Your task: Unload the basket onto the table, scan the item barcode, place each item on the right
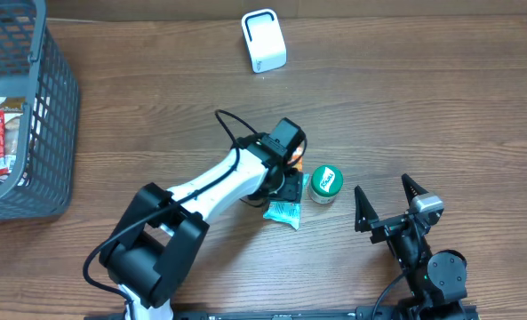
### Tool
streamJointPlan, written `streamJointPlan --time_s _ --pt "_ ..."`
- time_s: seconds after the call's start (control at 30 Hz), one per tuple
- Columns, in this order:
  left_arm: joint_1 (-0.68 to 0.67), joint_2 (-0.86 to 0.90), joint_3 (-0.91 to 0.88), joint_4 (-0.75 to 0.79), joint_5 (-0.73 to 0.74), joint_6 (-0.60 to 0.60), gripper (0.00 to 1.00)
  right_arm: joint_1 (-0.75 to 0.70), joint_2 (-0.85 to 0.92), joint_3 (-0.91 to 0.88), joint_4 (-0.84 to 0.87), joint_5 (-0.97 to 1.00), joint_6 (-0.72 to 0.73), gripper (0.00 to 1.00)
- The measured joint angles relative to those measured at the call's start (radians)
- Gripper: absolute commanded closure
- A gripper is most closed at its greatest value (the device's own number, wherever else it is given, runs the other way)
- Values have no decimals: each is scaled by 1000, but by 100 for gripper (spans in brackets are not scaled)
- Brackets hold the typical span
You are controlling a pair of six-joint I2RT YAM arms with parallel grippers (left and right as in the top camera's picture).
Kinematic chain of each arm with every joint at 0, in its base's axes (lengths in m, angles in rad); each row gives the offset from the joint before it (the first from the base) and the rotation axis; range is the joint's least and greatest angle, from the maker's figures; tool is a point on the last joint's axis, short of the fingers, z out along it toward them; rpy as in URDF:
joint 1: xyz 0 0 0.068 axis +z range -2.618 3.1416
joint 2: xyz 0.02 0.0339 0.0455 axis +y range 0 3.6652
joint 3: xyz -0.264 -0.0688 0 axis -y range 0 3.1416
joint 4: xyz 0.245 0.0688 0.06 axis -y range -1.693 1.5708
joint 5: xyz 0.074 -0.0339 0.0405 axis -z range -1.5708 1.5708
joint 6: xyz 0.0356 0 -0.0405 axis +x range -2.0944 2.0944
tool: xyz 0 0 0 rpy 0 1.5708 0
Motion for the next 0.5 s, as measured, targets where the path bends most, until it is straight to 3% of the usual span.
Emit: streamJointPlan --time_s 0.23,0.5 --pt "39 -43 6 -12 -15 39 28 0 0 0 0 0 0 0" --pt "39 -88 45 80 -38 47 51 0 0 0 1 0 0 0"
